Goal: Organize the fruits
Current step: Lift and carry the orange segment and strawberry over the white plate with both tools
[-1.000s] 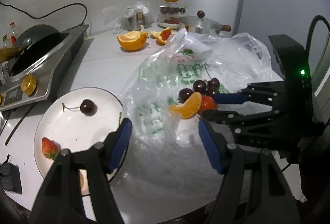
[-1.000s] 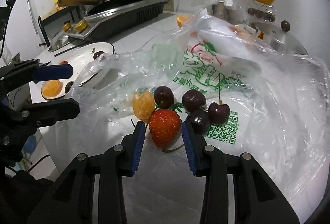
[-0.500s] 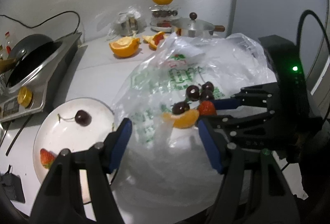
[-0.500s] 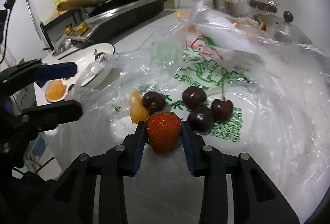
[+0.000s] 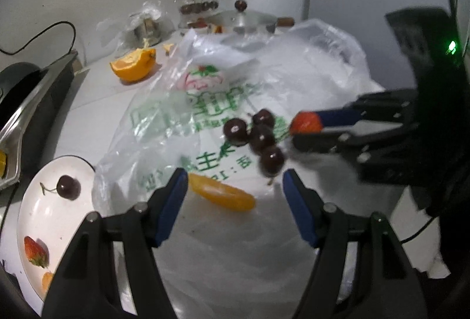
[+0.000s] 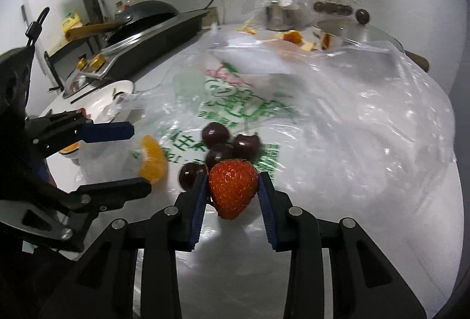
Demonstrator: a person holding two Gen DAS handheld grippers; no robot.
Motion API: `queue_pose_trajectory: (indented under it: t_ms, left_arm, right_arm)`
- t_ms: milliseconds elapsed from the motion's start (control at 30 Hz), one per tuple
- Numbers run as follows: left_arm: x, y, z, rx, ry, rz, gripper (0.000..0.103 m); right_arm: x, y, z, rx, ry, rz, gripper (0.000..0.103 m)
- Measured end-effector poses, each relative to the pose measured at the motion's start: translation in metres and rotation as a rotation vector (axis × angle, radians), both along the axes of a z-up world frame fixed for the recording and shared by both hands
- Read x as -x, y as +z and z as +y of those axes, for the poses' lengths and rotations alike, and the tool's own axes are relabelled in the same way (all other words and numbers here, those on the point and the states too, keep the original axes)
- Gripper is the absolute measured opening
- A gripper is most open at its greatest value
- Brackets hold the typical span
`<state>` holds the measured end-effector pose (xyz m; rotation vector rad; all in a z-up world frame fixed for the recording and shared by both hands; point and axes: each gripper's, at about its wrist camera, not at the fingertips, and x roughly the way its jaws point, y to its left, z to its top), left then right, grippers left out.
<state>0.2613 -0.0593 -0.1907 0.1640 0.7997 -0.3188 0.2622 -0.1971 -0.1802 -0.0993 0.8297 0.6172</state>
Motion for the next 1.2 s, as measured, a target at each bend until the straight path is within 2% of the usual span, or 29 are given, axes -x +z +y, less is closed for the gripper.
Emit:
queue_pose_trajectory:
  t_ms: [267, 500, 567, 700, 933, 1200]
  left_arm:
    - [-0.015, -0.019, -0.003, -0.106, -0.007, 0.017, 0.068]
    - [-0.018, -0.029, -0.005, -0.132, -0.055, 0.033, 0.066]
    - [-0.018, -0.029, -0.002, -0.118, -0.061, 0.033, 0.055]
    - [-0.015, -0.027, 0.001, -0.124, -0.062, 0.032, 0.051]
    - [-0.001, -0.011, 0.008, -0.089, -0.066, -0.002, 0.051]
    - [0.009, 0.016, 0.014, -0.032, -0.05, -0.055, 0.051]
  right_arm:
    - [-0.006, -0.009, -0.016, -0.018, -0.021, 0.033, 0.037]
    - [-0.006, -0.01, -0.021, -0.021, -0.013, 0.055, 0.038]
    - [-0.004, -0.009, -0.022, -0.023, -0.01, 0.056, 0.04]
    - [0.003, -0.007, -0.025, -0.035, 0.005, 0.061, 0.048]
    - [0.001, -0.009, -0.032, -0.034, -0.027, 0.057, 0.049]
    - [-0.001, 0.009, -0.047, -0.095, -0.048, 0.028, 0.049]
